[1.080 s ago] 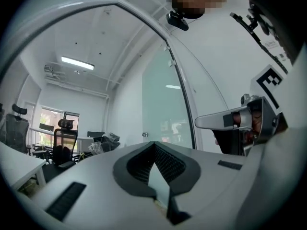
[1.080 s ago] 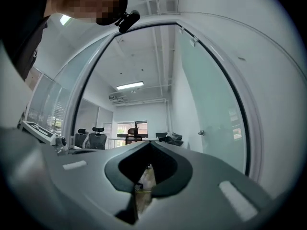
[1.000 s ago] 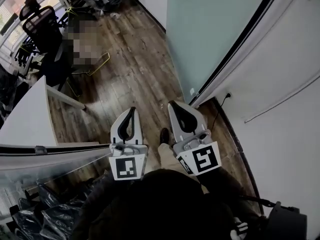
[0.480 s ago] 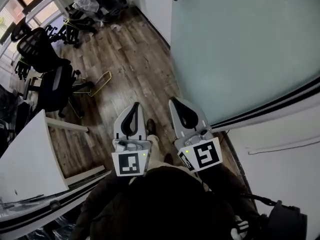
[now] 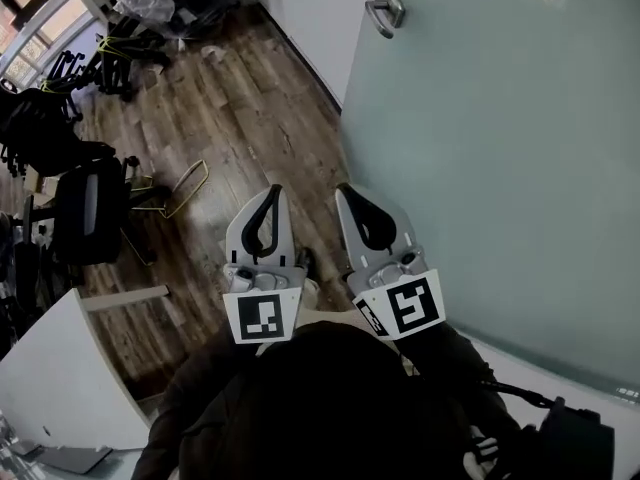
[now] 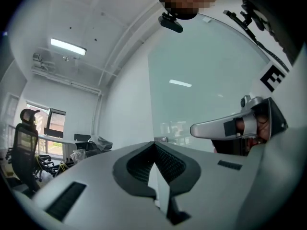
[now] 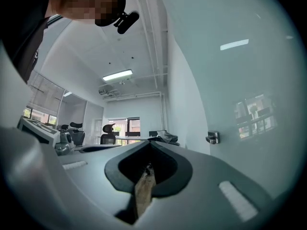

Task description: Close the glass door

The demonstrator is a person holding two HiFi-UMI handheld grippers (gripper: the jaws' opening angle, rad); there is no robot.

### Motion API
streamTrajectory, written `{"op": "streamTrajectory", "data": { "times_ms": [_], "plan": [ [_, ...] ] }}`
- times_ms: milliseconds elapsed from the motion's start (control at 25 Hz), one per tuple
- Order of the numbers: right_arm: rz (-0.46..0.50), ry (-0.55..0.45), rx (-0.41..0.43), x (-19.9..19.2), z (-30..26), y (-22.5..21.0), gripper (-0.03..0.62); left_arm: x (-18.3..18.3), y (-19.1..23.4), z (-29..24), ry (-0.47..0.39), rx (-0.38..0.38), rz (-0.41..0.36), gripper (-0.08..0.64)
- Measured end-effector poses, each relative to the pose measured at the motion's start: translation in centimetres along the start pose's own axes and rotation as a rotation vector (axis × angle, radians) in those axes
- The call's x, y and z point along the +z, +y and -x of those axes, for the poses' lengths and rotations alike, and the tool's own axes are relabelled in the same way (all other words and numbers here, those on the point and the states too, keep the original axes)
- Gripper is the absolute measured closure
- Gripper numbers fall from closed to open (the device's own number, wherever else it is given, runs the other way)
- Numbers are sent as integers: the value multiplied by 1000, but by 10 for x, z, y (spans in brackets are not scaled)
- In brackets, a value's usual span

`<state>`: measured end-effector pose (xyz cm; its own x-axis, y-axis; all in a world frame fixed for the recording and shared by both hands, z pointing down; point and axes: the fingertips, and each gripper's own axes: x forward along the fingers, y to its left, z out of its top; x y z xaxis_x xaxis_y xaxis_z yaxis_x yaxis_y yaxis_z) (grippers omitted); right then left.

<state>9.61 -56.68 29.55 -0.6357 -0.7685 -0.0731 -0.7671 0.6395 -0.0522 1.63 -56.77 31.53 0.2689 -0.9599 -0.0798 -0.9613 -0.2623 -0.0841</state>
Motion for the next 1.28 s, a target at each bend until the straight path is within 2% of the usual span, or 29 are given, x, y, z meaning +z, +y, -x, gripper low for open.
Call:
{"op": "streamTrajectory", "data": {
  "times_ms": [240,720,920,1160,1280],
  "plan": [
    [13,-9,-68,12,-89,-64,591,-10,41,-102,13,-48,39,563],
    [28,-18,-173,-4,-195,-183,591,-38,57,-276,3,-182,18,564],
    [38,-55,-201,13,-238,-237,591,-35,55,-353,-12,-241,10,563],
    [93,-60,-289,21,-267,-295,589,-36,55,-414,-18,-285,28,563],
    [116,-8,-276,12,-286,-306,484,-40,53,-436,-24,-318,37,563]
  ]
}}
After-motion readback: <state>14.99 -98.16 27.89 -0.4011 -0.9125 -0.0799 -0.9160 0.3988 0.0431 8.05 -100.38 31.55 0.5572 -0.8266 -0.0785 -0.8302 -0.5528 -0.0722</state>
